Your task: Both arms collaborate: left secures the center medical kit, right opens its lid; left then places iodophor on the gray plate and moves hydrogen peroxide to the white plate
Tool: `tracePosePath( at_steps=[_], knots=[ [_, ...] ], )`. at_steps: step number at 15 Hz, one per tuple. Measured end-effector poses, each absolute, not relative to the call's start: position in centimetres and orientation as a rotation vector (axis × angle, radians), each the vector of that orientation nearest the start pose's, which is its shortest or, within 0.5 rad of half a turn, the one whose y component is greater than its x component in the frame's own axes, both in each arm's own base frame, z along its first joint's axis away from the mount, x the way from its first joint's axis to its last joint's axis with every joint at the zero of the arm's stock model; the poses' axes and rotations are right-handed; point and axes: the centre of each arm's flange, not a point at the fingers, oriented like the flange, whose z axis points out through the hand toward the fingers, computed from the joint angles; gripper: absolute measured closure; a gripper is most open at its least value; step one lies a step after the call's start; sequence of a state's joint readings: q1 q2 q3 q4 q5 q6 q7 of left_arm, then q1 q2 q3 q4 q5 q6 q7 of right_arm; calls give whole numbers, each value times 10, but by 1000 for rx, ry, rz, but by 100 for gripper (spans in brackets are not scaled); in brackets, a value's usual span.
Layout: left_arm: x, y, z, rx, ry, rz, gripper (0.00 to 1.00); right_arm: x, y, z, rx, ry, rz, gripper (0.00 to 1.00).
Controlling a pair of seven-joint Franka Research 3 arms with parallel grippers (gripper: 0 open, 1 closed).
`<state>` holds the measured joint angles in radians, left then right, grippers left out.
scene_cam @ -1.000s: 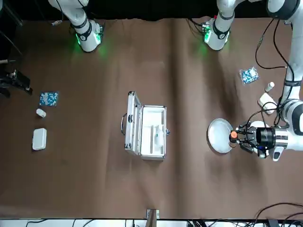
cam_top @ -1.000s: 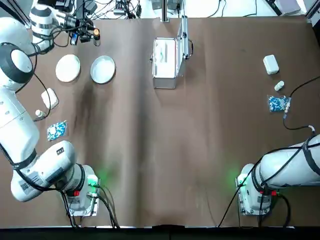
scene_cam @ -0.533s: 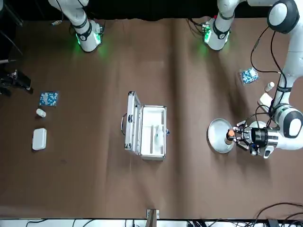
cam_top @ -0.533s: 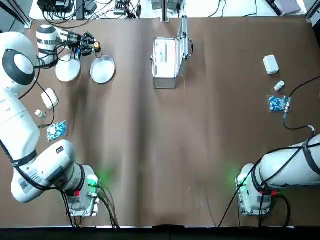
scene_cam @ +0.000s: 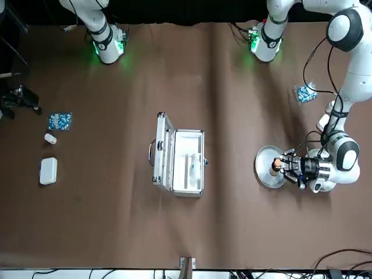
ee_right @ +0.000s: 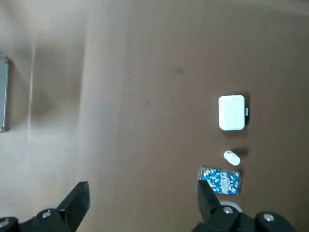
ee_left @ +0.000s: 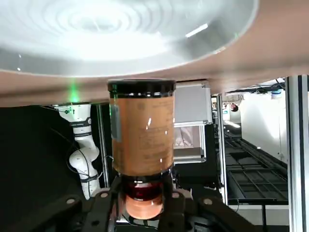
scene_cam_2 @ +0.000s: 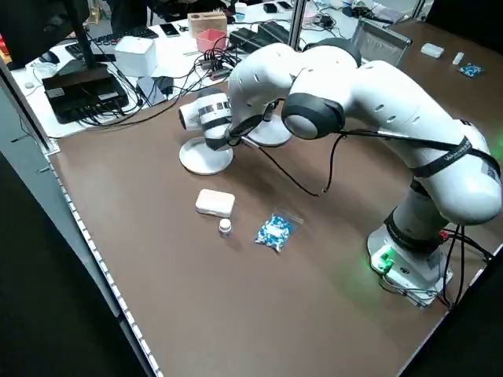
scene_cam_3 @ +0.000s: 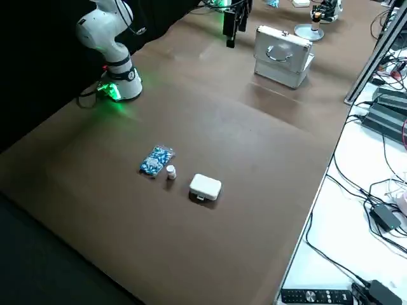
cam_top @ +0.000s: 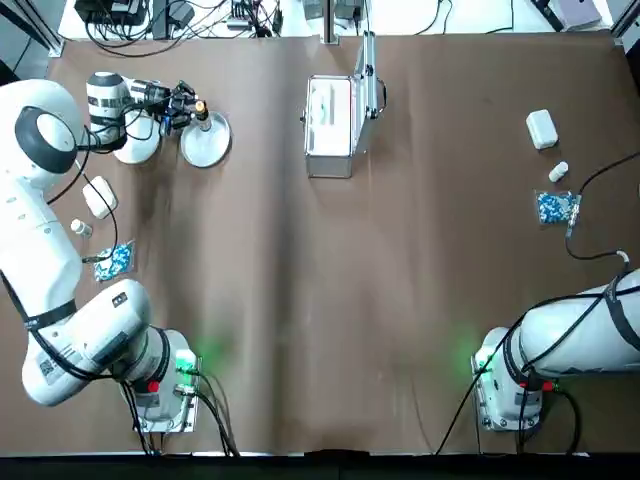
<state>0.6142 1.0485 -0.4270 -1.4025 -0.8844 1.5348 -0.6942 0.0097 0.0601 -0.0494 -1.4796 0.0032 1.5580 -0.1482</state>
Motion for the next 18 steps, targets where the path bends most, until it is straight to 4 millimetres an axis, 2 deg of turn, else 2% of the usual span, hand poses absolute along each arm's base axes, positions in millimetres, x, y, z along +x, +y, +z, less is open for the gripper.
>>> tracePosePath(
  at_steps=[5,12,13,18],
  knots=[
    [641,92,115,1397,1140,-1203,67,572,-21,633,-3138,-171,-29,1],
    [638,95,109,1394,1147,-1203,65,572,-22,633,-3139,-170,-32,1],
    [638,96,108,1392,1150,-1204,58,572,-22,633,-3138,-170,-32,1],
    [640,93,109,1398,1149,-1207,12,572,-22,633,-3138,-170,-31,1]
  ],
)
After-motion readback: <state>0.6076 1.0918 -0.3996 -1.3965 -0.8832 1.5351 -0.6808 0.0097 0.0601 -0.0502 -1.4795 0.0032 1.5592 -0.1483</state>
